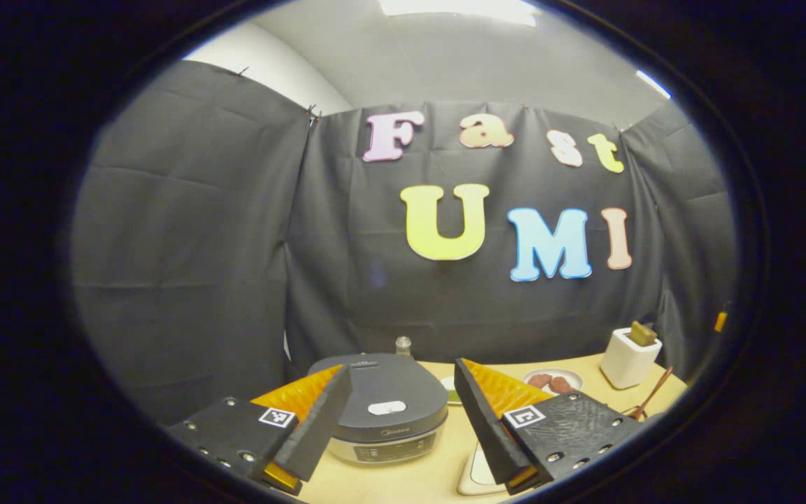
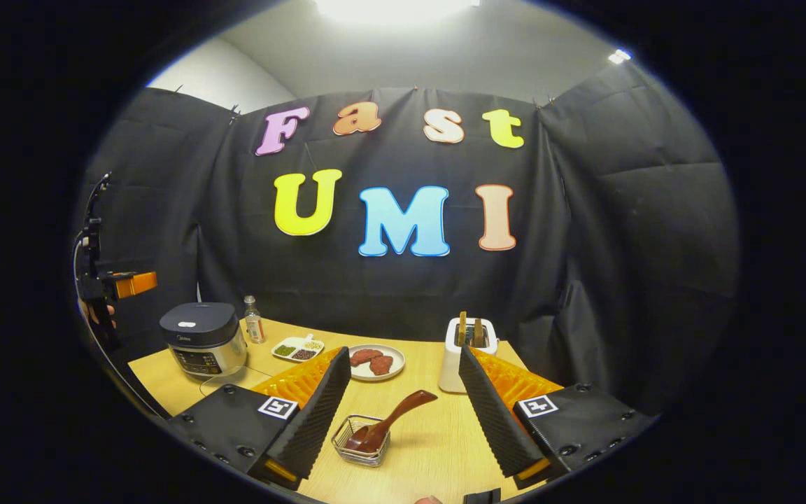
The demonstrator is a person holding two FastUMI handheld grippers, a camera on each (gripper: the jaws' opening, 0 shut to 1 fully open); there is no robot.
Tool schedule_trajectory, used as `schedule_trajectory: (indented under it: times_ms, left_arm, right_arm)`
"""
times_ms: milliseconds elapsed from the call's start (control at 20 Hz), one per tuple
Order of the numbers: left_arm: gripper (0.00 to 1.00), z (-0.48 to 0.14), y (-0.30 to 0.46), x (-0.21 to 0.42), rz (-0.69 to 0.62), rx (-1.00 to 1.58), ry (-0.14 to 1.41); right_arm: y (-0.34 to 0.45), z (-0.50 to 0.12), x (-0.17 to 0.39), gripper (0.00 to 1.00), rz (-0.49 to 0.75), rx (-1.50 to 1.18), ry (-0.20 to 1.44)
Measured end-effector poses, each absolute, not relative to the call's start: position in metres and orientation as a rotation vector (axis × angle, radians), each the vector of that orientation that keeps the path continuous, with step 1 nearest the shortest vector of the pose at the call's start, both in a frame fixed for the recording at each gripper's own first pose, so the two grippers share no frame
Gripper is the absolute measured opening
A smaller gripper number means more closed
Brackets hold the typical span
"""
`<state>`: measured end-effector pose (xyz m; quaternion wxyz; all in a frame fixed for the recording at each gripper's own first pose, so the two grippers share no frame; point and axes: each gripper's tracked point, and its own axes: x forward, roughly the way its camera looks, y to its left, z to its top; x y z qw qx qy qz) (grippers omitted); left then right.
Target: Close the left gripper, press the button to open the rice cooker; take a wooden spoon from the chopstick holder with the right hand, scoop a spoonful of rice and pour it into the rice cooker, then put the wooden spoon back into the chopstick holder.
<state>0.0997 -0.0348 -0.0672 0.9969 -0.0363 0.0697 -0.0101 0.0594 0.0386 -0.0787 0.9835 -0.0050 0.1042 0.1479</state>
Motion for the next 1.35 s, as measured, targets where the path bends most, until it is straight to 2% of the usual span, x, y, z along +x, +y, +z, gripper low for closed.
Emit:
schedule_trajectory:
  times_ms: [400,500,550,600,650,700,800,1050,1100,1350]
  left_arm:
    - [0.89,-0.014,-0.017,0.033,-0.05,-0.041,0.067]
    - [0.95,-0.005,-0.012,0.023,-0.048,-0.046,0.05]
    - [0.89,-0.002,-0.01,0.018,-0.049,-0.05,0.045]
    - [0.89,0.001,-0.01,0.014,-0.056,-0.052,0.039]
    - [0.89,0.001,-0.01,0.012,-0.057,-0.052,0.03]
    - [0.89,0.0,-0.009,0.01,-0.057,-0.049,0.031]
    - [0.89,-0.004,-0.006,0.005,-0.061,-0.051,0.043]
    - [0.89,-0.004,-0.004,0.005,-0.075,-0.06,0.052]
    - [0.92,-0.003,-0.001,0.005,-0.074,-0.057,0.052]
    - [0.89,-0.003,-0.003,0.003,-0.082,-0.06,0.049]
  right_arm:
    - [0.072,-0.035,0.042,0.98,0.273,0.013,0.097]
    - [0.077,-0.032,0.039,0.98,0.261,0.032,0.084]
    - [0.076,-0.031,0.038,0.98,0.253,0.04,0.081]
    - [0.077,-0.033,0.037,0.98,0.249,0.047,0.086]
    - [0.08,-0.034,0.036,0.94,0.249,0.055,0.09]
    - [0.08,-0.034,0.035,0.98,0.244,0.063,0.093]
    - [0.081,-0.036,0.034,1.0,0.242,0.073,0.1]
    - [0.084,-0.032,0.031,0.98,0.242,0.064,0.093]
    - [0.085,-0.032,0.03,0.98,0.243,0.065,0.094]
    - [0.082,-0.032,0.029,0.98,0.233,0.061,0.097]
